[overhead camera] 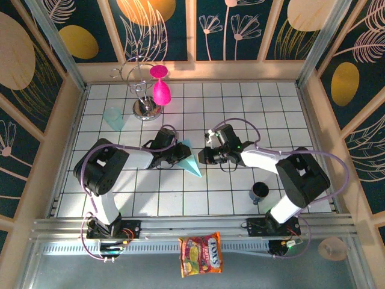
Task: Fold a paper plane with a square sheet of paper (pick it up from the middle)
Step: Fourth fold the wing at the center of the table.
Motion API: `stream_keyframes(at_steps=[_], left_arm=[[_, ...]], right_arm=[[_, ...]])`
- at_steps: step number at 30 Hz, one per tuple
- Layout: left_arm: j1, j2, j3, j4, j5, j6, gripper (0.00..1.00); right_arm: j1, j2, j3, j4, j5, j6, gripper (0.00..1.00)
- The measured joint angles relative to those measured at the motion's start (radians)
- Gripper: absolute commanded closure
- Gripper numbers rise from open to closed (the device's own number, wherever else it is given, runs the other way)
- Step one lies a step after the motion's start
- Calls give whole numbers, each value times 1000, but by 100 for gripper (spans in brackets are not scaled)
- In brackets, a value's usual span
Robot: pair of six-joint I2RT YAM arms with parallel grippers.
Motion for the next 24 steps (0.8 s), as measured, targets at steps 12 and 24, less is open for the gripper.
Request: stream_keyframes(at_steps=[12,24], left_arm=[[-9,20,15,4,-8,-5,80],[-9,8,17,3,-19,-13,79]], right_arm=[[59,83,6,-2,17,-2,93],[59,123,6,-12,62,0,96]])
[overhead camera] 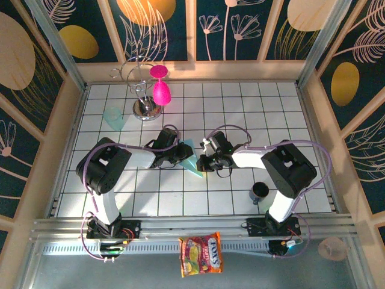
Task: Fold a paper plane with a square sheet of paper (pick it up from the middle)
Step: Fourth fold the wing at the center of the table.
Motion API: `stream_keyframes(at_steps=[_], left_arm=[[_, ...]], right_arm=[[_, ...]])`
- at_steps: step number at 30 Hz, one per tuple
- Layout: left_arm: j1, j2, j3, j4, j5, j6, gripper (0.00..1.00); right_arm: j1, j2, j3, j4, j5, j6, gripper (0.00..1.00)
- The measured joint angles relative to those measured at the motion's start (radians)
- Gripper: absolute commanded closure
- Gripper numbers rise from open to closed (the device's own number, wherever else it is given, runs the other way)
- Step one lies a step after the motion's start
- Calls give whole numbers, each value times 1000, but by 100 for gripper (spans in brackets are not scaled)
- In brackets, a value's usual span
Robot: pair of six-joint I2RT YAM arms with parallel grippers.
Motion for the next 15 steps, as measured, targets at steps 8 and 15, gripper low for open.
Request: stream_keyframes(at_steps=[8,15], left_arm=[[-4,-142,-50,11,-29,-11,81],[-50,-151,-81,16,-29,-23,87]], right_arm=[[0,7,13,-16,3,12,97],[0,11,21,-27,3,16,98]])
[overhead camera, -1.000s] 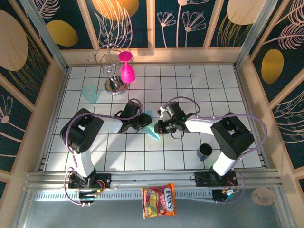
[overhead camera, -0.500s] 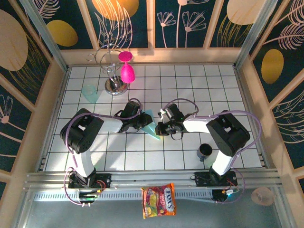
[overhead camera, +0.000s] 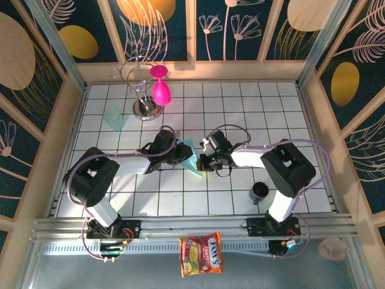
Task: Fold a paper plane with a square sheet of paper (pick it up from the middle)
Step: Fourth fold the wing at the center of the table.
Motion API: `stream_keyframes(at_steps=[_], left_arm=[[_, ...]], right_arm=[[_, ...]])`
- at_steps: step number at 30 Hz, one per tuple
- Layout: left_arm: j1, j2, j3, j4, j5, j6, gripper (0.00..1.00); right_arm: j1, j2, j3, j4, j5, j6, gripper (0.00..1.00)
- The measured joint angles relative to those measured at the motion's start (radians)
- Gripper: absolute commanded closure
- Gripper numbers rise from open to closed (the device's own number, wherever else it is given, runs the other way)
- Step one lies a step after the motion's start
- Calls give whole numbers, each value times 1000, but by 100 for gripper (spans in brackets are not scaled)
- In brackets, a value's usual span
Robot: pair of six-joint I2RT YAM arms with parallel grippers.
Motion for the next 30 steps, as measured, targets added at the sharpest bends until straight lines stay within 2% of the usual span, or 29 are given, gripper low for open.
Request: stream_keyframes(at_steps=[9,25,30], left_arm=[[-31,93,2,5,32,-6,92],[-26,146,79,-94,6,5,90],[6,158,105,-121,21,37,88]], right_arm=[[0,8,11,-11,-1,3,100],[0,10,14,-26,11,-6,100],[2,13,18,-34,19,-9,100]])
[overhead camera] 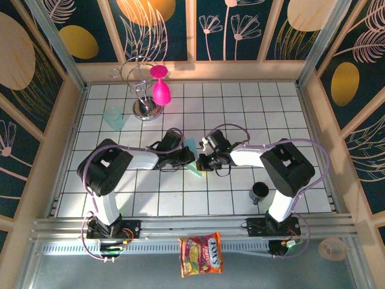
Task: Fold a paper plane with a square sheet of paper (pick it up from the middle)
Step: Fourth fold the wing at the center of the table.
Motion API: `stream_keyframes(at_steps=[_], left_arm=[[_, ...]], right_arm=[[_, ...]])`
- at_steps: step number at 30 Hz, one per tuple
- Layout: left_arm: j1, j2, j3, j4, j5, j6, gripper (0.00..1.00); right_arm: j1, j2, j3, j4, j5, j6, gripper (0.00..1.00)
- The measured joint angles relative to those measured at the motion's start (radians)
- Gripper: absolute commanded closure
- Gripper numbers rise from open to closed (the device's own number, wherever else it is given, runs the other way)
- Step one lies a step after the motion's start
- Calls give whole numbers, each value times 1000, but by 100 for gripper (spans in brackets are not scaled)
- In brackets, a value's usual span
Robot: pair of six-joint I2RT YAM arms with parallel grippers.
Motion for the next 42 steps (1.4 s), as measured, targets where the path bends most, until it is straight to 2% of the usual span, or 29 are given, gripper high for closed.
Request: stream_keyframes(at_steps=[6,16,30,37,42], left_arm=[[83,36,67,-45,1,67,86],[163,111,190,-105,7,180,85],[217,158,266,-160,71,249,85],[272,167,307,-186,-34,291,84],[283,166,307,-185,-58,294,84]], right_arm=[[2,3,5,-11,6,0,100],[2,7,8,-7,11,0,100],[1,10,5,43,51,0,100],[1,6,-5,55,52,0,100],[1,-10,-17,56,61,-2,100]])
